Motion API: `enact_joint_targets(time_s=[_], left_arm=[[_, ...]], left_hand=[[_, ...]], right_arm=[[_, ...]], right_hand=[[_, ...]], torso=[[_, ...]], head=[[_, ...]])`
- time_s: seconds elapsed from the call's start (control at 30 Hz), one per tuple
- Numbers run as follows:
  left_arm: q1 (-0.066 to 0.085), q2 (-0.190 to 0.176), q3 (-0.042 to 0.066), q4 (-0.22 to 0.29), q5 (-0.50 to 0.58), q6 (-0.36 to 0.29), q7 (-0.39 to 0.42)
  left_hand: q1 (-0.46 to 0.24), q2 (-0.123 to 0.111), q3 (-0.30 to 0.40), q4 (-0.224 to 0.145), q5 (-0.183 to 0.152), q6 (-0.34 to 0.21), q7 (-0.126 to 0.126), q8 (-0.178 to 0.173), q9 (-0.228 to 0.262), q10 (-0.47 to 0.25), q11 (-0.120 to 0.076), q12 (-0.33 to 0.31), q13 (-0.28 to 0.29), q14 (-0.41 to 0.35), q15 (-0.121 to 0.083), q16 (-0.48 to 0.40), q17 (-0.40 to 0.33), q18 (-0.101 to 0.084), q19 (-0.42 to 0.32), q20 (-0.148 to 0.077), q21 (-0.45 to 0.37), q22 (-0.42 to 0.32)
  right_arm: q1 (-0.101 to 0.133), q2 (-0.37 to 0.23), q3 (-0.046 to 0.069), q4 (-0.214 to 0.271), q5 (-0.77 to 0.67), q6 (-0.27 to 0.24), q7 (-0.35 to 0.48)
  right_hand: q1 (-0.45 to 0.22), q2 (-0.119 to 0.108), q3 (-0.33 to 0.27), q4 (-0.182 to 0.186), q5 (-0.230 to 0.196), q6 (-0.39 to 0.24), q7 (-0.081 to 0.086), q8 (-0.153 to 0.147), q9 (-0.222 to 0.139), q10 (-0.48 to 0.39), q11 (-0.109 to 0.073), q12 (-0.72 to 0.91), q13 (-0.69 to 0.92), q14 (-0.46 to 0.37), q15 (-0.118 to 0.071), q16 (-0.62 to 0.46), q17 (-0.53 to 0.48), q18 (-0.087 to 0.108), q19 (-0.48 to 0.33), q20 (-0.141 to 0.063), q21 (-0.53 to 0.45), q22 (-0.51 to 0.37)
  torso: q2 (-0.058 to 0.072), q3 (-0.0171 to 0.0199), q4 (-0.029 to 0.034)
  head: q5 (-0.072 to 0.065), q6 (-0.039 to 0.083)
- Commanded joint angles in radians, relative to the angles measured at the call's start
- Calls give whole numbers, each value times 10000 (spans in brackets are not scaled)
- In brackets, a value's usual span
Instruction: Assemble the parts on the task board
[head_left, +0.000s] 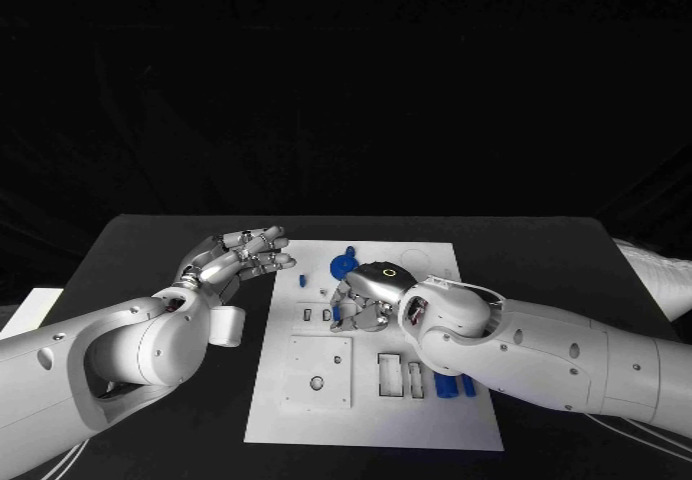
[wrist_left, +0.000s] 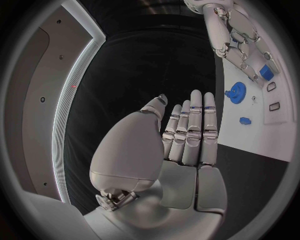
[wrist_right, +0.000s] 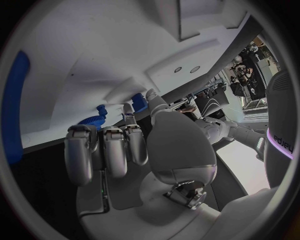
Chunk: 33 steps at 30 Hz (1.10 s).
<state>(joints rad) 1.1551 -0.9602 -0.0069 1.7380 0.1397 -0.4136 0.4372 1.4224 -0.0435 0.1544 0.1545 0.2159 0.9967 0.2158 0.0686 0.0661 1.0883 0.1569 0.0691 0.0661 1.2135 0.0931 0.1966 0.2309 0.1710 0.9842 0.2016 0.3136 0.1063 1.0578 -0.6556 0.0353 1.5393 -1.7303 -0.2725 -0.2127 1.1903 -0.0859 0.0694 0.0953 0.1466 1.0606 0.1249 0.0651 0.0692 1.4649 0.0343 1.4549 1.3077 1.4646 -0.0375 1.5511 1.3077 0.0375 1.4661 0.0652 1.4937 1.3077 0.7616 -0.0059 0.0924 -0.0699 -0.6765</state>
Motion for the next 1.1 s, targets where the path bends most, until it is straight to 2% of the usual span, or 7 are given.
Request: enact_joint_targets(time_s=[0.03, 0.4, 0.6, 0.67, 0.8, 0.93, 1.1], left_arm=[[3, 10, 7, 8, -53, 225, -8], [5, 34, 7, -231, -1354, 724, -994], [53, 185, 9, -550, -3492, 1403, -2833], [216, 338, 11, -807, -4656, 1911, -4174], [537, 654, 11, -1256, -6588, 2825, -6361], [863, 1145, 11, -1737, -8440, 3433, -8506], [1238, 1759, 7, -2293, -9862, 4533, -10067]], left_hand=[[70, -44, 55, -1, 8, -66, 32, -36, -10, -57, -1, -46, -10, -60, 9, -66, 14, 114, -44, 25, -31, -14], [-371, -200, 137, 102, -7, 502, -401, 111, 43, 1046, -551, 280, 119, 2378, -675, 1781, 1295, 143, 1756, -655, 1292, 588], [-746, -389, 153, 311, -45, 1045, -948, 220, 167, 3128, -1229, 1482, 1044, 3355, -1321, 11187, 10282, -104, 3831, -1354, 4492, 3176], [-1243, -358, -115, 629, -63, 1172, -1057, 340, 270, 3365, -1327, 2290, 1745, 3421, -1389, 12634, 11954, -448, 4413, -1461, 6699, 5855], [-2258, -242, -878, 1372, -118, 1147, -1211, 800, 586, 2871, -1348, 4647, 3890, 3495, -1474, 13462, 13003, -690, 4582, -1602, 8510, 8069], [-2155, 277, -1506, 1351, -355, 885, -1343, 2024, 1404, 2263, -1516, 9460, 8576, 3573, -1588, 13742, 13399, -992, 4834, -1633, 10248, 10475], [-2295, 546, -2128, 1348, -427, 333, -1459, 3340, 2397, 2221, -1579, 10910, 10006, 3573, -1598, 13742, 13399, -1093, 4913, -1640, 10817, 11335]], right_arm=[[-60, -21, -33, -2, -240, -427, -349], [-120, -502, 35, 737, 443, -2514, 1108], [178, -1542, 175, 1454, 3143, -2321, 3014], [449, -2028, 205, 1638, 4684, -2056, 3440], [900, -2702, 226, 1730, 6741, -1708, 3731], [1422, -3323, 234, 1547, 7996, -1630, 3876], [1675, -3724, 236, 1197, 8564, -1671, 3896]], right_hand=[[-197, -103, -194, 311, -63, -128, 30, -4, -11, 569, 85, -96, 2035, 949, 73, -48, 2109, -7, 330, 84, -51, 973], [250, -515, -1064, 1715, -9, -431, 110, 21, 6, 476, 165, -296, 1912, 951, 142, -49, 2120, 12, 302, 147, -109, 889], [840, -258, -1059, 1695, 109, -462, 120, 20, 11, 344, 172, -579, 1763, 887, 147, -186, 1860, 63, 184, 153, -250, 650], [1070, -151, -1033, 1570, 293, -527, 138, 2, 2, 289, 183, -692, 1703, 867, 154, -230, 1784, 83, 137, 157, -308, 555], [1264, -13, -1037, 1418, 495, -593, 155, 3, 0, 213, 195, -849, 1618, 826, 162, -327, 1614, 117, 61, 165, -405, 395], [1408, 106, -1077, 1244, 959, -604, 154, 18, 8, 193, 191, -893, 1584, 811, 157, -375, 1544, 130, 35, 161, -452, 330], [1440, 140, -1109, 1181, 1190, -600, 151, 24, 11, 188, 187, -906, 1572, 812, 153, -383, 1537, 133, 32, 157, -465, 315]], torso=[[-1, 6, -7], [-21, 21, -3], [-92, 11, -22], [-159, 29, -64], [-246, 37, -110], [-369, 65, -181], [-417, 89, -223]], head=[[-15, 2], [14, -5], [75, -10], [122, -53], [183, -65], [269, -124], [328, -189]])
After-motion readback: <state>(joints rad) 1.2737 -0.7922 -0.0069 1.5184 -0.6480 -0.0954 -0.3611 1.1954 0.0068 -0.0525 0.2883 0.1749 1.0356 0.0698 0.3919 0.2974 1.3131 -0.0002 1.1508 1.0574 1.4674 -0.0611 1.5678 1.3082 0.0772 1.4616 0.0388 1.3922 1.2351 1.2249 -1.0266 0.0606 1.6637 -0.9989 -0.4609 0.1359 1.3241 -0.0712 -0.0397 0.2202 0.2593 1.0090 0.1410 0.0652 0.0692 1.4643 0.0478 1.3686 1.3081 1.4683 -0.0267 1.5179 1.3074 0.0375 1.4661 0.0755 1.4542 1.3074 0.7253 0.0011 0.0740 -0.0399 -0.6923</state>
